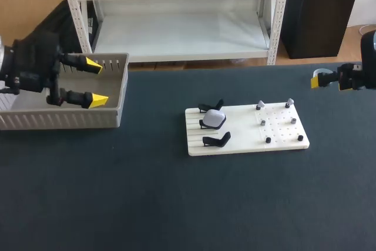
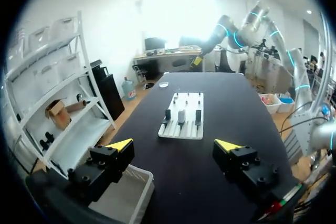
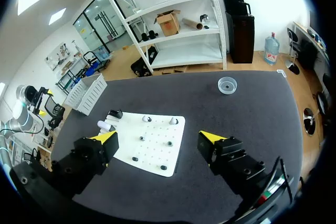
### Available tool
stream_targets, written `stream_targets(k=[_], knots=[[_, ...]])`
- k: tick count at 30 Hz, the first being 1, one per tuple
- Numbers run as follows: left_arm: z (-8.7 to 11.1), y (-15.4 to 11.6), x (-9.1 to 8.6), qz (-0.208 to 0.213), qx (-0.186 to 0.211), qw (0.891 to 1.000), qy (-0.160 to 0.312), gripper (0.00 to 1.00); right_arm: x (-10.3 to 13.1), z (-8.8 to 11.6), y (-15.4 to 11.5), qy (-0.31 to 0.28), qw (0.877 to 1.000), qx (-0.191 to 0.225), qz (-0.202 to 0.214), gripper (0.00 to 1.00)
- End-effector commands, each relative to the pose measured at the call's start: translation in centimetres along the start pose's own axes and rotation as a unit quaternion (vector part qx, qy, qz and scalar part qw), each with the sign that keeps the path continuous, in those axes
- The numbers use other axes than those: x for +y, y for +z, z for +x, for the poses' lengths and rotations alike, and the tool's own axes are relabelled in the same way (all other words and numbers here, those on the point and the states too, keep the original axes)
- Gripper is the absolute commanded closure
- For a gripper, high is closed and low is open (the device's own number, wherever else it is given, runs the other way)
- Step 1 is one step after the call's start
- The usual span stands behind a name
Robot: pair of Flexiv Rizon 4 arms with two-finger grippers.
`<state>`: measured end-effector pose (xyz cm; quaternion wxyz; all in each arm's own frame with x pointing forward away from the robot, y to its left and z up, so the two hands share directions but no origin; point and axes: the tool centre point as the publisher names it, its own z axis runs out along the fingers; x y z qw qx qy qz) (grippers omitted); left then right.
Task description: Pick up each earbud case from the left stands, insert the matching earbuds, close the lid, and place the case in the box.
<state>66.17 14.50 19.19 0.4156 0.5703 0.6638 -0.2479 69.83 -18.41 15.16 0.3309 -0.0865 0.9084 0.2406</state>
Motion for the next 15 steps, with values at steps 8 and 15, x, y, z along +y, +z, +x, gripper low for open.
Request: stream_targets(k=[8, 15], knots=[[0.0, 1.4, -0.9, 0.125, -0.077, 0.986, 0.077, 0.0, -0.1, 0.0, 0.0, -0.001, 1.0, 0.0, -0.001, 0.0], [0.0, 4.9, -2.3, 0.081, -0.042, 0.996, 0.018, 0.0, -0.1, 0.0, 0.0, -0.001, 1.0, 0.0, -0.001, 0.0]])
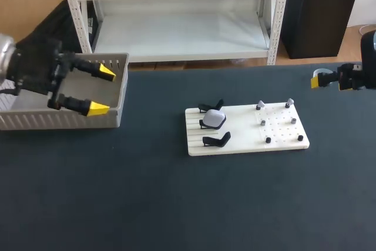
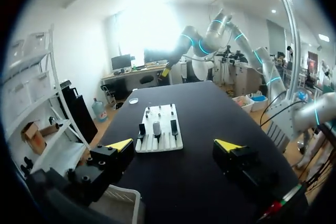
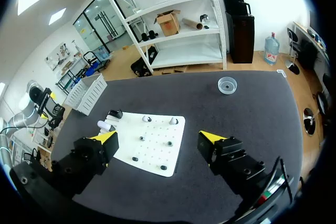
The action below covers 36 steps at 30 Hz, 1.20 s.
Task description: Pick up each earbud case from the left stands, insert the matching earbuds, close the lid, and place the case in the box.
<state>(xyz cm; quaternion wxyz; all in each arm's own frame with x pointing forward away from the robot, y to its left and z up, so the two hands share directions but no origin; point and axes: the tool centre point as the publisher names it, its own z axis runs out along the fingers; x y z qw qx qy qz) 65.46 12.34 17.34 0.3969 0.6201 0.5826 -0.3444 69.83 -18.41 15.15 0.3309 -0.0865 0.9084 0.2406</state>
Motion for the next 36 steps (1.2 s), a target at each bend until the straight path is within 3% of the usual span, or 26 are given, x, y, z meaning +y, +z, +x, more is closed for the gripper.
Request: stream_targets(k=[1, 8, 12, 16, 34, 36], knots=[[-0.1, 3.2, -0.2, -0.042, 0.025, 0.998, -0.026, 0.0, -0.1, 0.0, 0.0, -0.001, 1.0, 0.0, -0.001, 0.0], [1.8, 7.9, 0.9, -0.057, 0.027, 0.997, -0.043, 0.0, -0.1, 0.0, 0.0, -0.001, 1.0, 0.0, -0.001, 0.0], [2.8, 10.9, 2.1, -0.043, 0.024, 0.997, -0.051, 0.0, -0.1, 0.0, 0.0, -0.001, 1.0, 0.0, -0.001, 0.0], [4.2, 13.8, 3.2, -0.021, -0.007, 0.999, -0.05, 0.0, -0.1, 0.0, 0.0, -0.001, 1.0, 0.0, -0.001, 0.0], [4.2, 13.8, 3.2, -0.021, -0.007, 0.999, -0.05, 0.0, -0.1, 0.0, 0.0, -0.001, 1.0, 0.0, -0.001, 0.0], [4.4, 14.9, 3.6, -0.031, -0.004, 0.998, -0.06, 0.0, -0.1, 0.0, 0.0, -0.001, 1.0, 0.0, -0.001, 0.0]])
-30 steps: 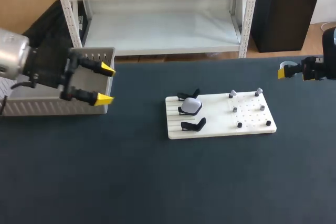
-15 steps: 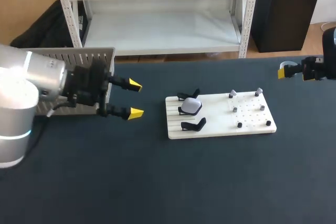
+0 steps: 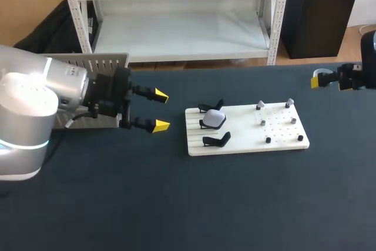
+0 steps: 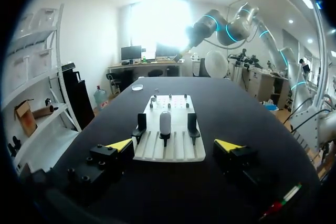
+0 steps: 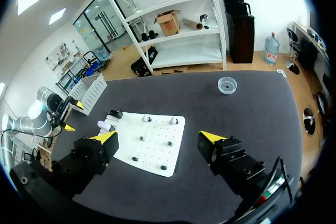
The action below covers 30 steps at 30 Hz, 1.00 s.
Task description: Pick up each earbud case from the left stands, insert the matching earbuds, close the lid, and place the case in the box.
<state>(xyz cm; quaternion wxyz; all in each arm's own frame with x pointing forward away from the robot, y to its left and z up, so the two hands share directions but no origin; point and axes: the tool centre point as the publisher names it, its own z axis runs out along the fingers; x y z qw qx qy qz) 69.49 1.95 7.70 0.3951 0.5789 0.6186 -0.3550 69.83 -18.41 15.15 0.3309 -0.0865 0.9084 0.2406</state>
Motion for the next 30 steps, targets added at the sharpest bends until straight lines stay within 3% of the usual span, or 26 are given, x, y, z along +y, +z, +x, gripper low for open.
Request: stream_targets(k=[1, 5, 22, 26, 30], knots=[[0.0, 1.7, 0.5, -0.015, 0.006, 1.0, -0.011, 0.0, -0.1, 0.0, 0.0, -0.001, 1.0, 0.0, -0.001, 0.0], [0.1, 2.9, 1.2, -0.037, 0.014, 0.999, -0.025, 0.0, -0.1, 0.0, 0.0, -0.001, 1.0, 0.0, -0.001, 0.0], [0.3, 7.0, 2.0, -0.035, 0.033, 0.999, -0.022, 0.01, -0.1, 0.0, 0.0, -0.001, 1.0, 0.0, -0.001, 0.0], [0.3, 8.1, 1.9, -0.028, 0.033, 0.999, -0.025, 0.13, -0.1, 0.0, 0.0, -0.001, 1.0, 0.0, -0.001, 0.0], [0.3, 8.9, 1.9, -0.02, 0.031, 0.999, -0.028, 0.37, -0.1, 0.0, 0.0, -0.001, 1.0, 0.0, -0.001, 0.0]])
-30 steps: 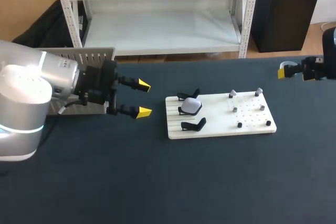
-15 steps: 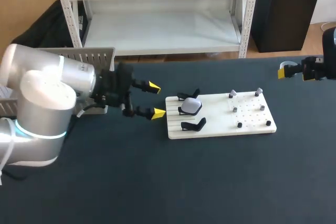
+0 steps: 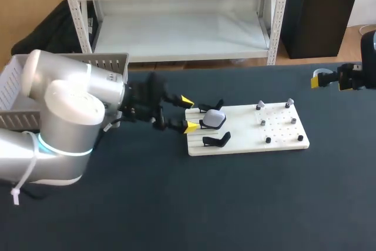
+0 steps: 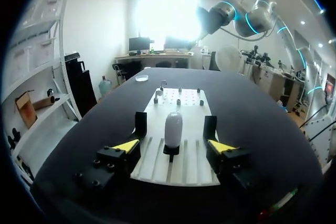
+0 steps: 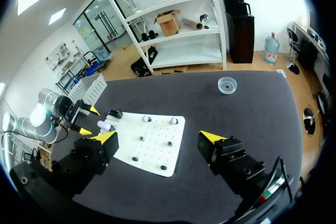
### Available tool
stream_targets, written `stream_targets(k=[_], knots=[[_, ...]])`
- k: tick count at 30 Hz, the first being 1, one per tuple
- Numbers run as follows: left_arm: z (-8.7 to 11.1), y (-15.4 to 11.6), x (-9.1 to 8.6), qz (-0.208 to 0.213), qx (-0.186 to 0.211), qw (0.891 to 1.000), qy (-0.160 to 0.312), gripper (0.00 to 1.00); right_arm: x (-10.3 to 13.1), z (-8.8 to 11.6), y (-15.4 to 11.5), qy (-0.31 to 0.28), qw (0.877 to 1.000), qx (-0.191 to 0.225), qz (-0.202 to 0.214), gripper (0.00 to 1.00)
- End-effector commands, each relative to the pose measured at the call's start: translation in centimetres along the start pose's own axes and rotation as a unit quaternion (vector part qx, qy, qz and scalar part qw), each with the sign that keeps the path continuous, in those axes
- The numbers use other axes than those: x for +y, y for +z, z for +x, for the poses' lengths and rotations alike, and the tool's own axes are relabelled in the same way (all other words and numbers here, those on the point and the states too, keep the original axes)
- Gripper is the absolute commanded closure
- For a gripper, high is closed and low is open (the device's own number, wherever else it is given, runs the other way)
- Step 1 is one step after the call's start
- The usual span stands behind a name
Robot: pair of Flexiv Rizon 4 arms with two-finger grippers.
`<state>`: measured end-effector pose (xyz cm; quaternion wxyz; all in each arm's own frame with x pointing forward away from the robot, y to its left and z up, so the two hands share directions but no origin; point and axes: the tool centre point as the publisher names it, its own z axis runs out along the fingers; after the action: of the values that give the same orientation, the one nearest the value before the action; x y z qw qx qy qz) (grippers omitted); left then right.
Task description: Pick up each earbud case from the left stands, insert the matching earbuds, close the lid, and place the case in the box.
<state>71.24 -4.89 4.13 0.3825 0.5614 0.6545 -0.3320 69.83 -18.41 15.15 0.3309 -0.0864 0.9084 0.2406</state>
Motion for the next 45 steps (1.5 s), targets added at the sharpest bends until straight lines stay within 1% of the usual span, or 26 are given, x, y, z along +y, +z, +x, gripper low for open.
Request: stream_targets(k=[1, 2, 4, 6, 13, 14, 21, 28, 45], knots=[[-0.1, 1.3, 0.6, 0.012, 0.001, 1.0, -0.002, 0.39, -0.1, 0.0, 0.0, -0.001, 1.0, 0.0, -0.001, 0.0], [0.0, 1.5, 0.6, 0.016, 0.0, 1.0, -0.002, 0.44, -0.1, 0.0, 0.0, -0.001, 1.0, 0.0, -0.001, 0.0], [0.0, 1.7, 0.6, 0.018, -0.002, 1.0, -0.004, 0.51, -0.1, 0.0, 0.0, -0.001, 1.0, 0.0, -0.001, 0.0], [0.0, 2.0, 0.7, 0.019, -0.002, 1.0, -0.005, 0.52, -0.1, 0.0, 0.0, -0.001, 1.0, 0.0, -0.001, 0.0], [-0.2, 2.5, 0.9, 0.022, -0.007, 1.0, -0.009, 0.52, -0.1, 0.0, 0.0, -0.001, 1.0, 0.0, -0.001, 0.0], [-0.3, 2.7, 0.9, 0.023, -0.007, 1.0, -0.009, 0.53, -0.1, 0.0, 0.0, -0.001, 1.0, 0.0, -0.001, 0.0], [-0.4, 3.4, 0.5, 0.038, -0.009, 0.999, -0.011, 0.53, -0.1, 0.0, 0.0, -0.001, 1.0, 0.0, -0.001, 0.0], [-0.3, 4.3, 0.5, 0.046, -0.007, 0.999, -0.013, 0.53, -0.1, 0.0, 0.0, -0.001, 1.0, 0.0, -0.001, 0.0], [0.0, 5.3, 0.5, 0.055, -0.01, 0.998, -0.018, 0.55, -0.1, 0.0, 0.0, -0.001, 1.0, 0.0, -0.001, 0.0]])
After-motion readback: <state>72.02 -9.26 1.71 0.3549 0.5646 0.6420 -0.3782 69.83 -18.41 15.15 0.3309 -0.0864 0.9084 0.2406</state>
